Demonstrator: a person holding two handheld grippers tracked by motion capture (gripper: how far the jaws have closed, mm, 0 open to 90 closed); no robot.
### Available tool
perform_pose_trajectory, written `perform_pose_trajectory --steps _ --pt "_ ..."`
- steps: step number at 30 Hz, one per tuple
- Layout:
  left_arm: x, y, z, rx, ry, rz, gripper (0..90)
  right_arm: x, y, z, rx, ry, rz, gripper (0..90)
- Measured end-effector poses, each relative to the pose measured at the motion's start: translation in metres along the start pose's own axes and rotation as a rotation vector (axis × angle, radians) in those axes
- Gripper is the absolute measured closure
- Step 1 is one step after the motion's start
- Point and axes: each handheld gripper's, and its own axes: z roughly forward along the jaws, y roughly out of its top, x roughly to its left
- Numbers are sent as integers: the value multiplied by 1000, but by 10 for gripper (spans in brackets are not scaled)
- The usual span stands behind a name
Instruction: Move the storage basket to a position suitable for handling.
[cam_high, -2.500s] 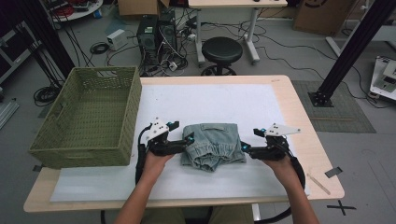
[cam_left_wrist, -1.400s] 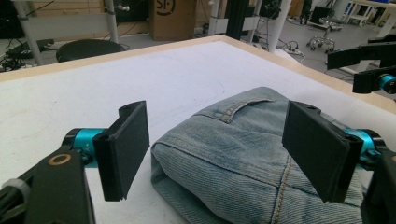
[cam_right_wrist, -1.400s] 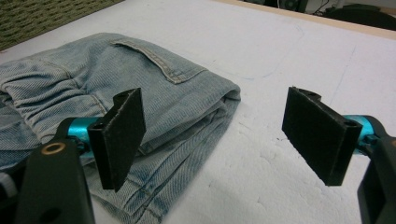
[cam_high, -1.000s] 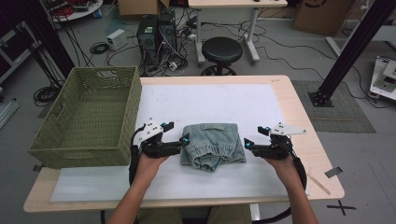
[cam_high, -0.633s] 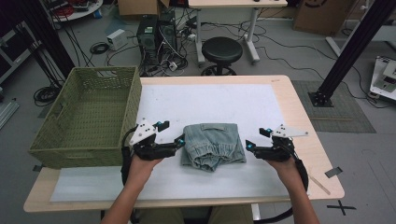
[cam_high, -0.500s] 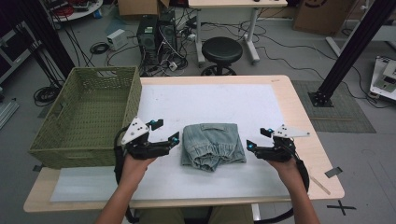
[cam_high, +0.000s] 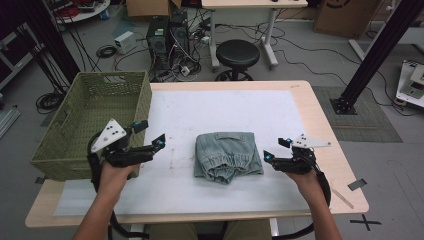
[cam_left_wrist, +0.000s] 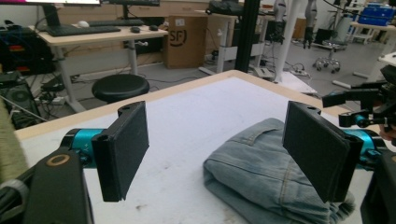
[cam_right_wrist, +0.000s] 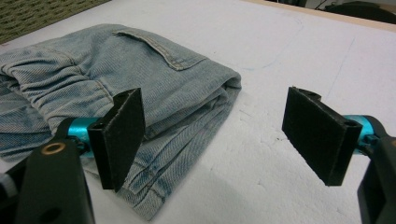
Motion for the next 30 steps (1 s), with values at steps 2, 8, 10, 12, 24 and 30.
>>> perform_pose_trajectory --steps 2,8,10,12,24,30 --pt "6 2 -7 -9 12 -6 227 0 0 0 -2 -1 -1 220" --pt "23 6 -25 -35 47 -22 228 0 0 1 1 -2 -3 220" --pt "25 7 -27 -37 52 -22 228 0 0 1 0 -3 -3 220" --pt "30 8 -32 -43 66 -24 227 0 0 1 -3 -3 3 220" --pt "86 7 -83 -44 200 -38 228 -3 -1 -2 -15 -7 23 220" --pt "111 1 -106 -29 268 -75 228 -4 -1 -2 -22 -11 17 220"
